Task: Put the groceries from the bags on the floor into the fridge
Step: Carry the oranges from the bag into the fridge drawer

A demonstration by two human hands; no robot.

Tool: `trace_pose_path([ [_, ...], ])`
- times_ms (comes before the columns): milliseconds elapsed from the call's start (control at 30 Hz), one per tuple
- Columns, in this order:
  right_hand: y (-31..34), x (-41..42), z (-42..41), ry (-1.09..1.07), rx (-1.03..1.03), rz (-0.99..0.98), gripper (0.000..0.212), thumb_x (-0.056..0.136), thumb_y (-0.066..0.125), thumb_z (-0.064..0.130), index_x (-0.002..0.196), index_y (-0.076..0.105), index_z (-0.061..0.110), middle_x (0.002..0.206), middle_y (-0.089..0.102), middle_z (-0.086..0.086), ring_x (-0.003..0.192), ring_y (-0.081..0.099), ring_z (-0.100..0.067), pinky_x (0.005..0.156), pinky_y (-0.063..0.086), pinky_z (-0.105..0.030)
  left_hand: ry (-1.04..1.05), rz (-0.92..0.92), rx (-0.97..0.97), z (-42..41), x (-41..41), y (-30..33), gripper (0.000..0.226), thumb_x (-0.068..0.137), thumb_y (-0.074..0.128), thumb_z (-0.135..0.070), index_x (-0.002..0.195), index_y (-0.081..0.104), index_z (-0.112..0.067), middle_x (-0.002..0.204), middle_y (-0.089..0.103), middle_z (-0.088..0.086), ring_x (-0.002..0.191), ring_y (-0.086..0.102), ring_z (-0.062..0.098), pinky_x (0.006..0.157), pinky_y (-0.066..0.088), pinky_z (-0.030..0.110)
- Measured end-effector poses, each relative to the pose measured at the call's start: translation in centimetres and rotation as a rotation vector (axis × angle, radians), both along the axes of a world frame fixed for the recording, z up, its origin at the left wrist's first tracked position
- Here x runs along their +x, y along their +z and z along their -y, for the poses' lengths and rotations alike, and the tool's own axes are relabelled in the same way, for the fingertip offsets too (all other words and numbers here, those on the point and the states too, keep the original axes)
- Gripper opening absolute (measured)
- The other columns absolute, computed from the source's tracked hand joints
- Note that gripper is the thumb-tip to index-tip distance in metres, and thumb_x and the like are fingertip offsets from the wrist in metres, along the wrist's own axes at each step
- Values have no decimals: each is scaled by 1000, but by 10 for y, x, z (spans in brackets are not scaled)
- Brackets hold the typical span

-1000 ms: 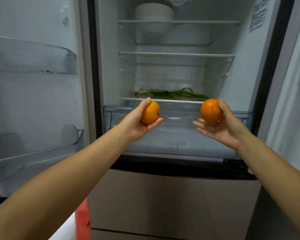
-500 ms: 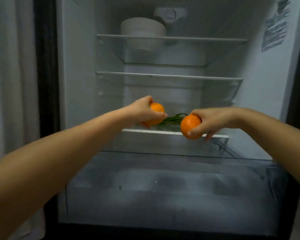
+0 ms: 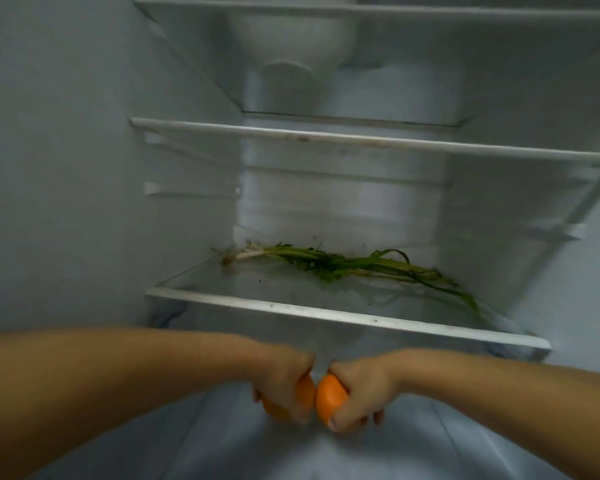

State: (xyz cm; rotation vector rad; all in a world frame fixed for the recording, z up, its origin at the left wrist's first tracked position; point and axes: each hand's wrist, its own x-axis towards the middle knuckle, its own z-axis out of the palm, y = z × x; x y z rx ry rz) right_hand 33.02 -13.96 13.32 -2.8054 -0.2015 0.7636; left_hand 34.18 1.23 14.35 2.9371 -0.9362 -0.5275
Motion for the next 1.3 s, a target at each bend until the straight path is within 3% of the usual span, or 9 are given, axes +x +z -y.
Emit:
trace_pose_path([
  [133,-8,-5,3,-15,81,56,40,87,64,26,112,35,15,86,54,-2,67,55,-11,50,48,-19,-17,71,-63,-11,9,-21,52,74,73,-34,113,47,-12,115,60,13,101,60,30,88,50,37],
  [333,20,-16,-9,-43,-21,-20,88,85,67,40,148,8,28,137,43,-11,100,58,-23,76,56,-36,-19,61,88,-6,0,-2,77,83,66,-45,143,28,-15,143,36,12,128,43,30,103,39,39],
  [433,47,-27,-19,-82,-161,-18,98,85,65,42,151,-6,28,153,27,-13,126,48,-33,91,53,-46,-35,47,172,-6,-12,27,81,86,62,-48,148,19,-19,151,26,11,136,34,32,109,35,42],
  [667,107,-91,-60,-110,-303,50,72,92,57,39,150,21,14,147,38,-13,119,56,-33,92,52,-48,-43,114,178,-39,-72,87,54,90,57,-44,134,49,-16,134,50,7,120,50,26,104,44,46],
  [767,121,-128,-79,-28,-250,260,45,97,49,35,133,46,9,112,61,-10,97,67,-26,73,56,-35,-22,323,35,-67,-103,102,34,90,58,-34,117,62,-14,113,64,11,99,61,27,93,51,44],
  [867,126,-169,-97,4,-201,503,32,97,45,26,114,60,4,93,69,-7,68,66,-19,60,55,-28,2,538,-107,-97,-141,107,27,89,55,-29,109,67,-15,109,67,8,99,62,28,86,50,32],
  [1033,126,-237,-119,45,-260,875,26,94,46,31,111,60,17,109,65,-7,88,56,-24,69,44,-30,134,660,-326,-148,-204,101,22,90,52,-29,106,63,-20,106,64,6,100,59,29,80,49,33],
  [1167,116,-281,-135,92,-238,915,27,94,45,34,113,58,22,114,62,-6,99,56,-27,70,38,-30,221,670,-357,-185,-260,98,20,90,51,-32,103,62,-22,101,62,3,95,58,27,82,52,36],
  [1300,97,-321,-169,178,-137,908,27,94,45,34,113,60,21,106,61,-2,80,55,-19,61,39,-27,282,637,-401,-223,-321,85,18,92,51,-31,101,62,-20,95,58,-1,88,56,19,80,50,34],
])
